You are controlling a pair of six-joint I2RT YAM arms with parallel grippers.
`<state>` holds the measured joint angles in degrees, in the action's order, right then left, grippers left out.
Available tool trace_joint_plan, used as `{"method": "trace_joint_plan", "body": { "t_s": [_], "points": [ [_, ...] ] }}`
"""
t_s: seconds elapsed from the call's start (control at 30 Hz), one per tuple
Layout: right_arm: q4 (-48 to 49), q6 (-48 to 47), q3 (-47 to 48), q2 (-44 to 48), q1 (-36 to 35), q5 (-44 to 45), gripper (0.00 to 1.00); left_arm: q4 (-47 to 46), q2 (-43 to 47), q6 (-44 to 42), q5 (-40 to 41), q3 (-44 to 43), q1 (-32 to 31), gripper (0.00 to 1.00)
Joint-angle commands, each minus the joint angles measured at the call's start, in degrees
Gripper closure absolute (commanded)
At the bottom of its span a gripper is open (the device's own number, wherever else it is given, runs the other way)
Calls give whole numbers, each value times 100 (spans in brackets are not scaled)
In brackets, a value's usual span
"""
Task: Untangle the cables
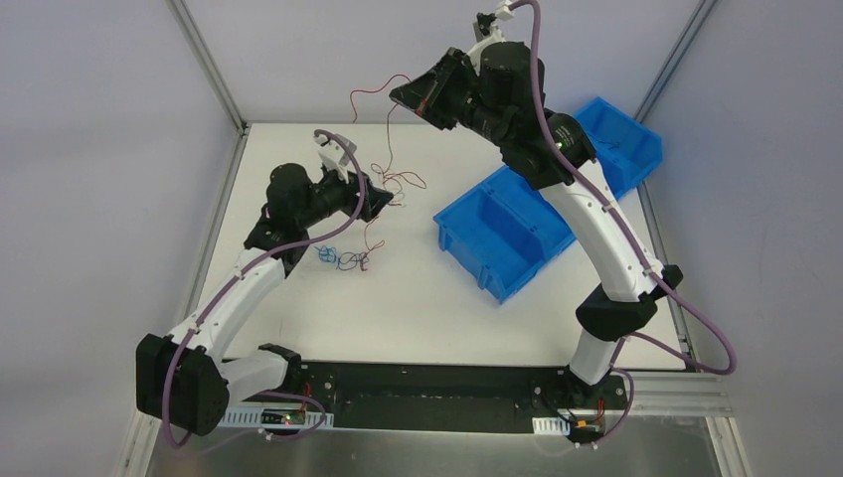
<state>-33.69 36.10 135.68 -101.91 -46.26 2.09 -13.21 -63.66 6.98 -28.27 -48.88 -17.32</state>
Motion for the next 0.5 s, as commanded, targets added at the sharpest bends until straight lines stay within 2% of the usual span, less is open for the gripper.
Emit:
{"method": "trace_joint_plan", "body": {
  "t_s": [0.0, 0.03, 0.1, 0.23, 0.37, 0.4, 0.47],
  "points": [
    [245, 139, 321, -16, -13, -104, 100, -706, -176, 41, -80, -122, -133, 34],
    [241, 143, 334, -22, -8, -103, 100, -749, -221, 43, -67, -150, -151, 34],
    [241, 135, 382, -37, -3, -84, 100, -815, -295, 38, -22, -188, -179, 41],
    [202, 45, 418, 0, 3, 77, 100, -885, -269, 49, 152, -103, -184, 76],
    [197, -86, 385, 154, 156, 402, 100, -562, -50, 27, 405, 124, -177, 96],
    [209, -138, 383, 203, 242, 470, 100, -372, 17, 8, 503, 197, -169, 100],
    [271, -176, 356, 316, 448, 580, 100, -127, 149, 17, 833, 387, -159, 100]
  ]
}}
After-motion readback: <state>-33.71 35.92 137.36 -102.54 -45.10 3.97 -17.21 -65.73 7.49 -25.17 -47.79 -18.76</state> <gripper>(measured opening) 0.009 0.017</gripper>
